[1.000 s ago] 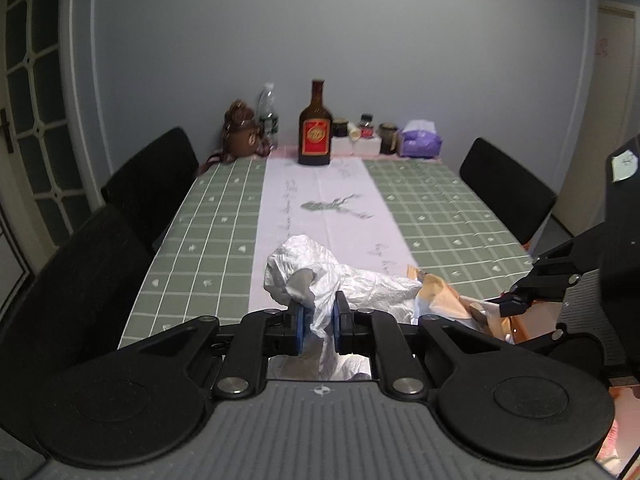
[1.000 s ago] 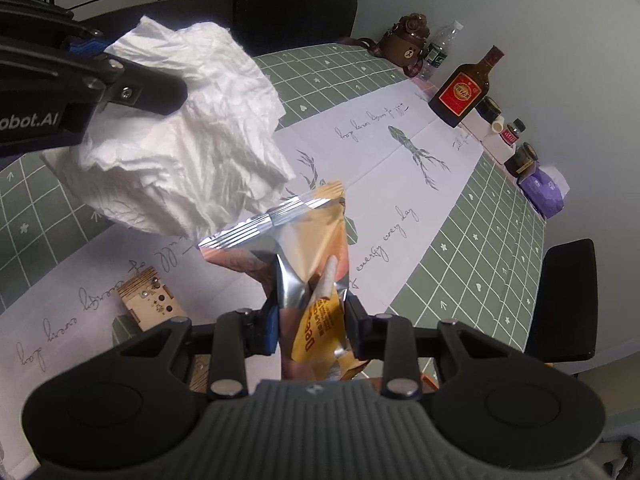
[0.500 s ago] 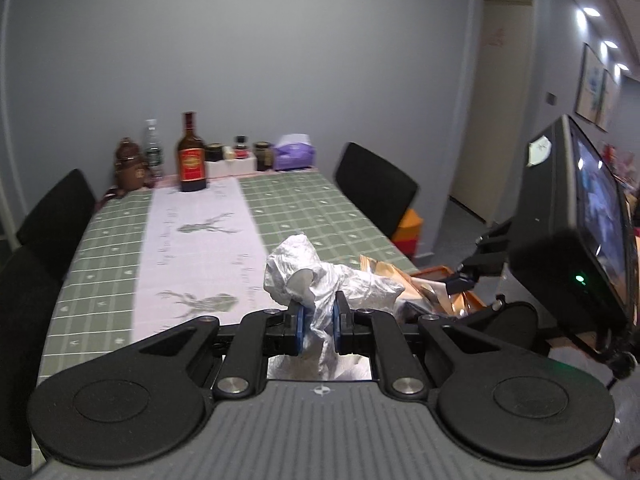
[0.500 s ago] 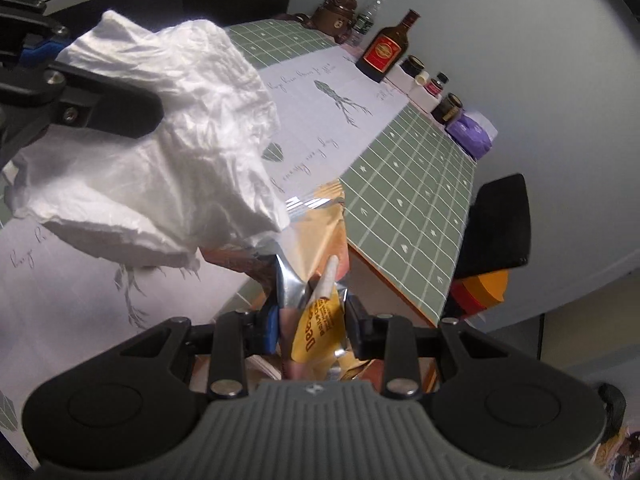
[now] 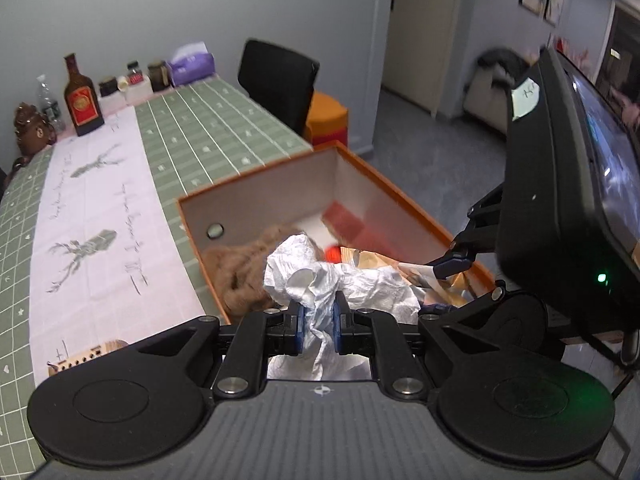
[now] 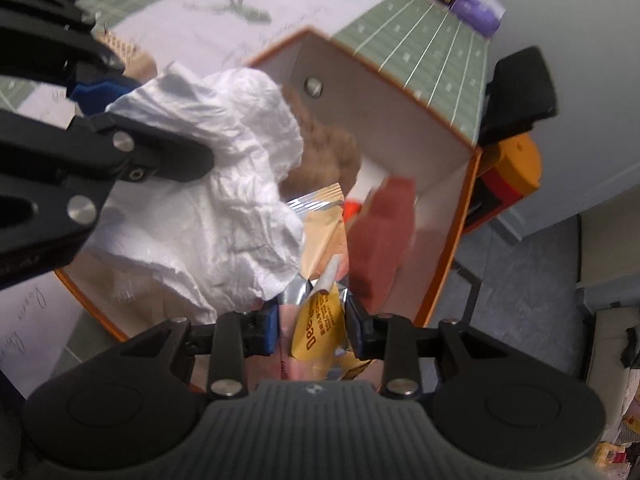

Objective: Organize soft objects
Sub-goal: 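Lift the bag and snack packet with both grippers and carry them over the box, then open both grippers to drop the bag and packet into the box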

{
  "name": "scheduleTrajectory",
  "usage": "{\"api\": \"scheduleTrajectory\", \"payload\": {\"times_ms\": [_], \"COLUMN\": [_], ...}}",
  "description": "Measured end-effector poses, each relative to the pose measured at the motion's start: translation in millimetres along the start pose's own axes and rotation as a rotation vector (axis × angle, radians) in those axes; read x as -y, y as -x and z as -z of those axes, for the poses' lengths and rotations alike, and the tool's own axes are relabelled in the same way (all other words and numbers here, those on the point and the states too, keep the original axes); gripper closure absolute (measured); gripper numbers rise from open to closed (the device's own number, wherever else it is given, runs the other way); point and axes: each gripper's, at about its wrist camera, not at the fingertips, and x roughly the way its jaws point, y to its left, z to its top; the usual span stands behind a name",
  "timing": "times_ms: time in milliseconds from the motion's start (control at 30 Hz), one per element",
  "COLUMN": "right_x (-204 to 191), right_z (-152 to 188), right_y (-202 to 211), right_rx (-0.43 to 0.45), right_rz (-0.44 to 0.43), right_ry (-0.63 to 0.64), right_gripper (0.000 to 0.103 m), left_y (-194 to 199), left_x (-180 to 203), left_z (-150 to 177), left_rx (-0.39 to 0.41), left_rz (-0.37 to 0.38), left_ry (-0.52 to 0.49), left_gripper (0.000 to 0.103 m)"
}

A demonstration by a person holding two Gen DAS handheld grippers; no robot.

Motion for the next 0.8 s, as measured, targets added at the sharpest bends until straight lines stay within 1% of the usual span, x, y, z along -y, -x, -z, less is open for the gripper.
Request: {"api": "scheduleTrajectory", "payload": {"times_ms": [167,367,500,567,600,667,733,800], "right_x": [-1,10,10,9,9,6,3,0], "right_z": [10,9,13,13,13,14,14,11], "right_y": [-33,-51,-61,-60,-59,-56,-52,-46], "right_rx": [-0.053,-0.057,-0.067,-0.068,-0.067,-0.067,-0.062,-0.056], "right_rz": [-0.035,-0.077,-0.075,-0.074,-0.073,-0.065,-0.056,-0.051], "right_ry": [0.005,-0.004,0.011,0.012,0.012,0.023,0.039,0.046], "right_gripper": [0.070,0.070,0.069,0.068,0.067,0.066,0.064,0.061], "left_y": [-32,-58,-71,-72,-71,-68,-63,-58], "left_x": [11,20,24,23,23,20,15,9], "left_z": [8,8,7,7,6,4,2,0], "left_rx": [-0.080,-0.139,-0.163,-0.154,-0.153,-0.137,-0.123,-0.109], "left_rz": [-0.044,-0.101,-0.127,-0.114,-0.115,-0.121,-0.112,-0.093], "left_ry": [-0.056,-0.135,-0.166,-0.180,-0.186,-0.179,-0.164,-0.142], "left_gripper": [0.088,0.088,0.087,0.086,0.083,0.079,0.077,0.070]}}
